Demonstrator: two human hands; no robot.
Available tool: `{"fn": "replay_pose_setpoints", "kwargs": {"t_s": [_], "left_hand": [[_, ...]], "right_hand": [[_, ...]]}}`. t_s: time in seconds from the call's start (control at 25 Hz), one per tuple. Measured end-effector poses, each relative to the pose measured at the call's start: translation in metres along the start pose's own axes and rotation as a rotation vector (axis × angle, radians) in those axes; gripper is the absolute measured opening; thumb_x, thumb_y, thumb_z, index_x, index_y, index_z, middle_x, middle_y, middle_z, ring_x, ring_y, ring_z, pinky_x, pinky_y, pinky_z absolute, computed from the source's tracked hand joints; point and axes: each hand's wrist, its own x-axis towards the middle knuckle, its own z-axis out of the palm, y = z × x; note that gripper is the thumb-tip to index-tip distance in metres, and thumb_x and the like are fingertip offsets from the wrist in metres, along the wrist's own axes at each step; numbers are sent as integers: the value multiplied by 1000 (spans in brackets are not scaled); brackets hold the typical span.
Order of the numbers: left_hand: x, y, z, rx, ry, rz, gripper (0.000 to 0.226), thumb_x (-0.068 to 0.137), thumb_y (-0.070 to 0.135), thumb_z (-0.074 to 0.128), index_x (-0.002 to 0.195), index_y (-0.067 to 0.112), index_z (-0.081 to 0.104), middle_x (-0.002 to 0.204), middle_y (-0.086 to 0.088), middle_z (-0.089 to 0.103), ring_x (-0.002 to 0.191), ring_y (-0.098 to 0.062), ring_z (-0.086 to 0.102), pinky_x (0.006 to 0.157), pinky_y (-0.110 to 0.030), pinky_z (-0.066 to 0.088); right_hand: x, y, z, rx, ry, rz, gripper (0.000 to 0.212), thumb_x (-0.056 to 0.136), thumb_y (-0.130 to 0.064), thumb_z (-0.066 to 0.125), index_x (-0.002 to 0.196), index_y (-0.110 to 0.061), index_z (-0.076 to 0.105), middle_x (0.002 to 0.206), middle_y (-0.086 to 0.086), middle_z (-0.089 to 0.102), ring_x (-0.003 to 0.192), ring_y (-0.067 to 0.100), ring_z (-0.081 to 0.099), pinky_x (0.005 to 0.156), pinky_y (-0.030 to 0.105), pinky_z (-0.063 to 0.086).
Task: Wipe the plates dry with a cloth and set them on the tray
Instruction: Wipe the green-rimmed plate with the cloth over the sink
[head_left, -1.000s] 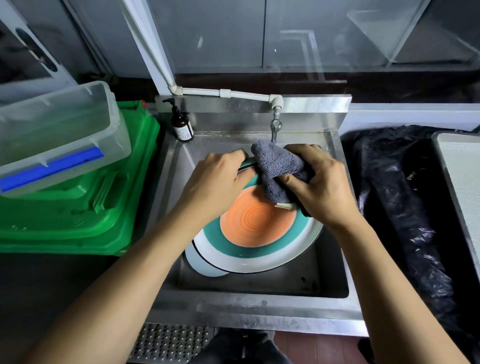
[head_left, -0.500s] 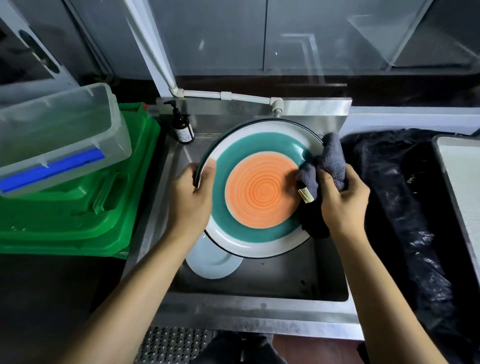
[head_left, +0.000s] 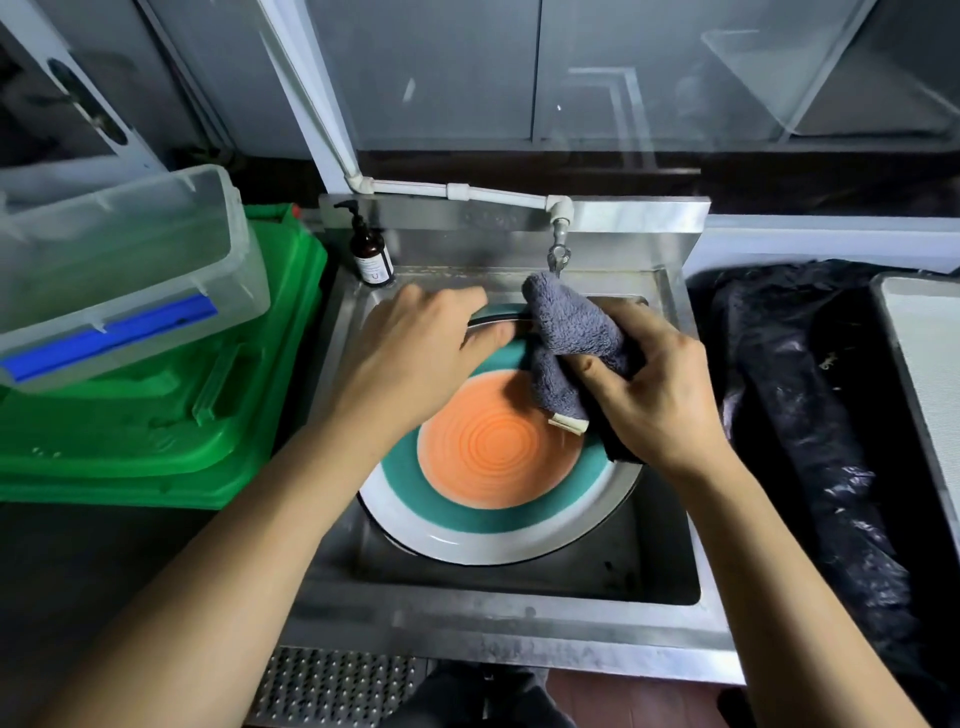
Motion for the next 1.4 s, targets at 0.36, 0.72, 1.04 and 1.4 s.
{"fn": "replay_pose_setpoints", "kwargs": {"t_s": [0.36, 0.72, 1.04, 1.4], "left_hand": [[-25, -25, 27, -313, 333, -259, 67, 90, 66, 55, 62, 6, 43, 47, -1, 37, 48, -16, 27, 46, -32, 32], [-29, -55, 64, -628, 386, -708, 61, 89, 63, 56, 58, 11, 46, 46, 8, 39, 47, -14, 37, 51, -33, 33], [-8, -65, 43, -1053, -324, -1224, 87, 86, 75, 49, 106, -8, 66, 98, -26, 74, 83, -40, 74, 67, -46, 63], [-4, -38, 62, -1584, -336, -1449, 30, 82, 22, 77, 98, -1, 65, 89, -19, 72, 68, -30, 72, 53, -41, 61]], "right_hand": [[-2, 29, 7, 135, 183, 217, 24, 86, -23, 65, 109, -27, 68, 86, -13, 70, 79, 2, 62, 74, 22, 50], [-7, 44, 17, 146, 191, 374, 9, 92, -13, 69, 87, -18, 63, 69, -13, 63, 59, -7, 52, 59, 15, 41], [-31, 11, 45, -164, 279, 158, 44, 83, -12, 73, 126, -14, 63, 110, 7, 62, 96, 23, 57, 75, 23, 38], [-63, 8, 62, -401, 119, -249, 47, 86, -19, 79, 130, -8, 65, 115, 8, 63, 96, 27, 56, 82, 40, 44]]}}
